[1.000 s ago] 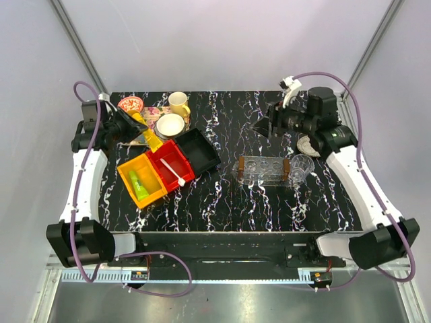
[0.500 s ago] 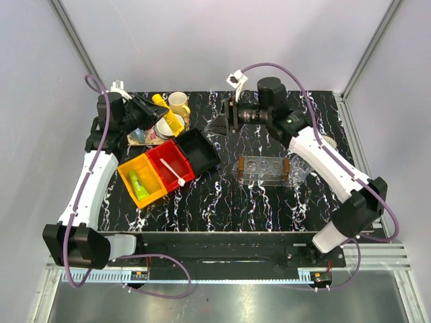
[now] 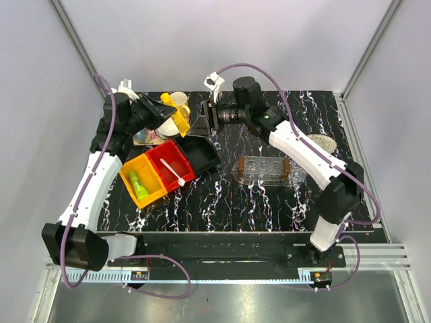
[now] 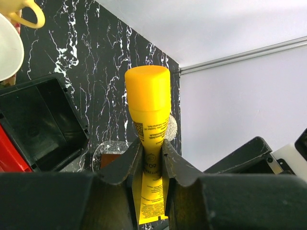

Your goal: Prepare toiletry sets of a toothbrush and toothpaste on the tray

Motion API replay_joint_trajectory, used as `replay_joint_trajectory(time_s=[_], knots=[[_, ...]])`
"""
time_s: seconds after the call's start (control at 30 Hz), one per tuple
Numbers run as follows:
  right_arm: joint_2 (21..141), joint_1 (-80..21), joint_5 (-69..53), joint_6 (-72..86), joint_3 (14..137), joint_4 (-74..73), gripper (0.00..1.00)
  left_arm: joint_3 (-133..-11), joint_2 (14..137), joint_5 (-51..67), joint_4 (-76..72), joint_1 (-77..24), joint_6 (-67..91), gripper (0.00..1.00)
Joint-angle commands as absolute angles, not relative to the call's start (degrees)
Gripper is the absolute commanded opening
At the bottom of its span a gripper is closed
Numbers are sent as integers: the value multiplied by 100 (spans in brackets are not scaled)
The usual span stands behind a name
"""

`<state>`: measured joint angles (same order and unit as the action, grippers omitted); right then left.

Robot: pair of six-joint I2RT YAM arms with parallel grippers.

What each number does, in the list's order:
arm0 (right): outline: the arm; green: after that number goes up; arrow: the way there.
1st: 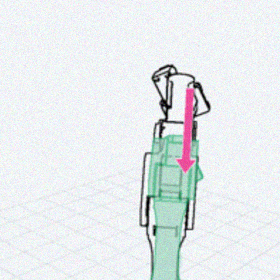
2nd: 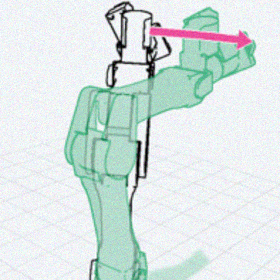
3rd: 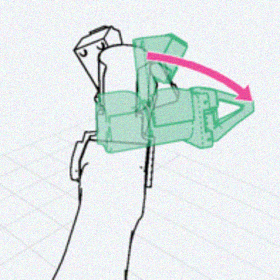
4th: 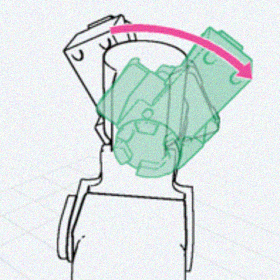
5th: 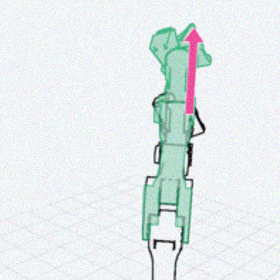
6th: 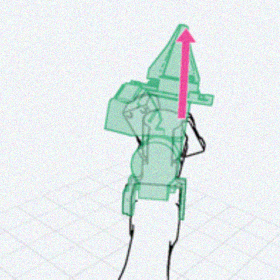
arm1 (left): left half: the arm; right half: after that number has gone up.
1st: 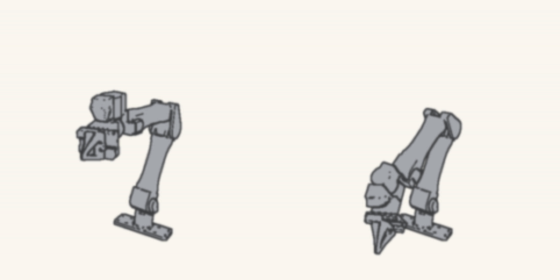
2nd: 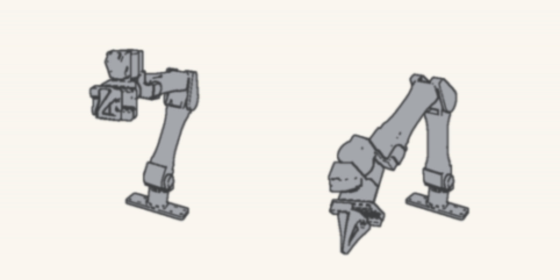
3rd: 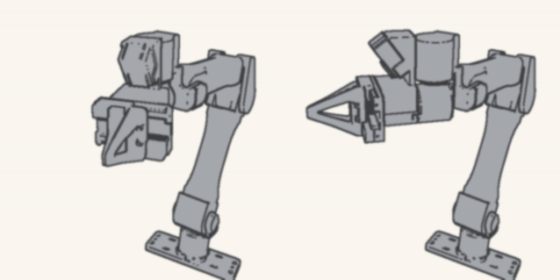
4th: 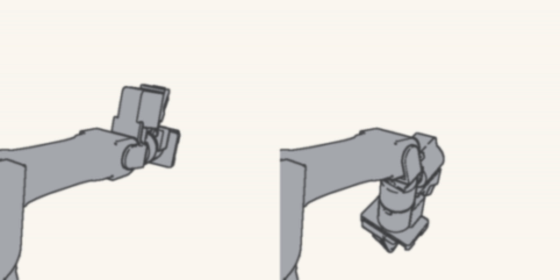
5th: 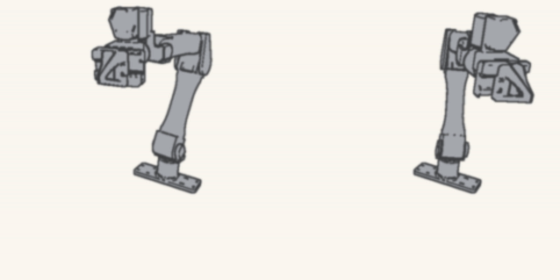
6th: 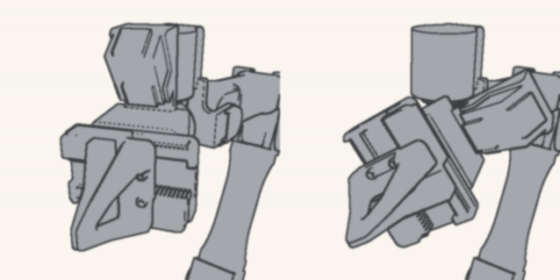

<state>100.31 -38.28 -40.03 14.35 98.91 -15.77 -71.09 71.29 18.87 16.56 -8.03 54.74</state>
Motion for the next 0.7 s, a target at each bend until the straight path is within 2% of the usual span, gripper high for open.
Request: replay_joint_trajectory(time_s=[0.0,0.47,0.57,0.67], knots=[[10160,-3911,-3929,1494,10309,-1503,63,-7040,6873,1820,1204,-888,5528,0],[10599,-4113,-3595,1424,10643,-1696,58,-7031,6776,1740,1231,-1063,5388,0],[10635,-4131,-3560,1415,10670,-1714,53,-7023,6768,1740,1230,-1072,5379,0],[10652,-4140,-3542,1380,10687,-1749,41,-7014,6759,1740,1239,-1081,5361,0]])
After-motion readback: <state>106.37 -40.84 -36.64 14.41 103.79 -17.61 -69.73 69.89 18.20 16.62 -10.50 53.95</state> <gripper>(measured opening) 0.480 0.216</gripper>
